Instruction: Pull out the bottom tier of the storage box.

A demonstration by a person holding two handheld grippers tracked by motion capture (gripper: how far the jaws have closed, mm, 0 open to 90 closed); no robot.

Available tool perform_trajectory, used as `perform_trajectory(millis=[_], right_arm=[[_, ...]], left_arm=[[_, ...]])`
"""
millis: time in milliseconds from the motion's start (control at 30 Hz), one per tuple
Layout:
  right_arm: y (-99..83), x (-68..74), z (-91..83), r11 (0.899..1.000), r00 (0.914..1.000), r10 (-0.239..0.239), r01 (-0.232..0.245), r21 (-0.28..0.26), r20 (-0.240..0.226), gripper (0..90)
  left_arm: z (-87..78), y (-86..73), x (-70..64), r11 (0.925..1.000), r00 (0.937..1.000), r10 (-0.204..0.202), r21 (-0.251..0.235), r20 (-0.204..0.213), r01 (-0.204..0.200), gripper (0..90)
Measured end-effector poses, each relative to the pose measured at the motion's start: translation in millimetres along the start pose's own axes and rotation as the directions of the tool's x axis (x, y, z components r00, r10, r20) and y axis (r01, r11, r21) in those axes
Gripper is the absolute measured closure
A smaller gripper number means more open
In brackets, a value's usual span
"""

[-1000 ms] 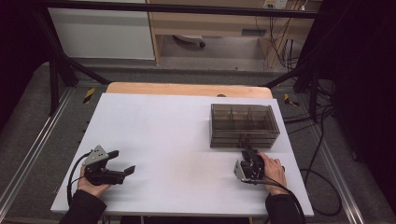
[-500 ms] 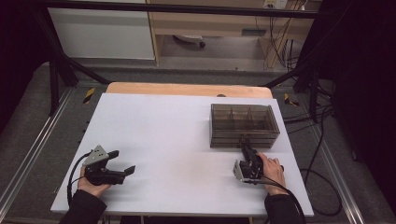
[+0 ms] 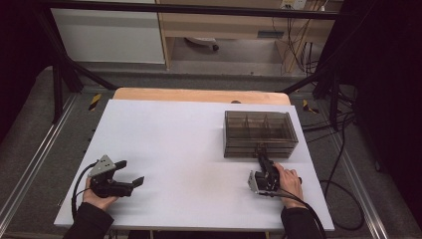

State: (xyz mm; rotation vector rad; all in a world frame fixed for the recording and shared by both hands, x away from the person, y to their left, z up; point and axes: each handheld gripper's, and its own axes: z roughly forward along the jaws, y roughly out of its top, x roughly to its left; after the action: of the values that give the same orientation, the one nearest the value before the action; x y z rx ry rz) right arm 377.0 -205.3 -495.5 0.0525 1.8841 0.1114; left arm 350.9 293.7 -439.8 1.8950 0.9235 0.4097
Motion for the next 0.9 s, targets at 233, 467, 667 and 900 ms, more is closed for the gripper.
perform_trajectory(millis=[233, 467, 667, 900], right_arm=[[0.2, 2.6, 0.4, 1.000, 0.9992, -0.030, 0.030, 0.003, 0.027, 78.6], [0.6, 4.3, 0.1, 0.998, 0.9978, -0.055, 0.054, 0.011, 0.038, 79.2], [0.4, 4.1, -0.3, 0.998, 0.9978, -0.055, 0.055, 0.008, 0.037, 79.8], [0.6, 3.7, -1.7, 0.998, 0.9972, -0.065, 0.065, 0.001, 0.038, 80.1]], left_arm=[[-0.1, 0.0, 0.1, 1.0000, 1.0000, 0.000, 0.000, 0.001, 0.000, 4.4], [0.1, 0.0, 0.1, 1.0000, 1.0000, 0.000, 0.000, 0.001, 0.000, 4.5], [0.1, 0.0, 0.0, 1.0000, 1.0000, 0.001, 0.000, 0.001, -0.001, 4.5], [0.2, -0.1, 0.2, 1.0000, 1.0000, 0.001, 0.001, 0.002, -0.001, 4.5]])
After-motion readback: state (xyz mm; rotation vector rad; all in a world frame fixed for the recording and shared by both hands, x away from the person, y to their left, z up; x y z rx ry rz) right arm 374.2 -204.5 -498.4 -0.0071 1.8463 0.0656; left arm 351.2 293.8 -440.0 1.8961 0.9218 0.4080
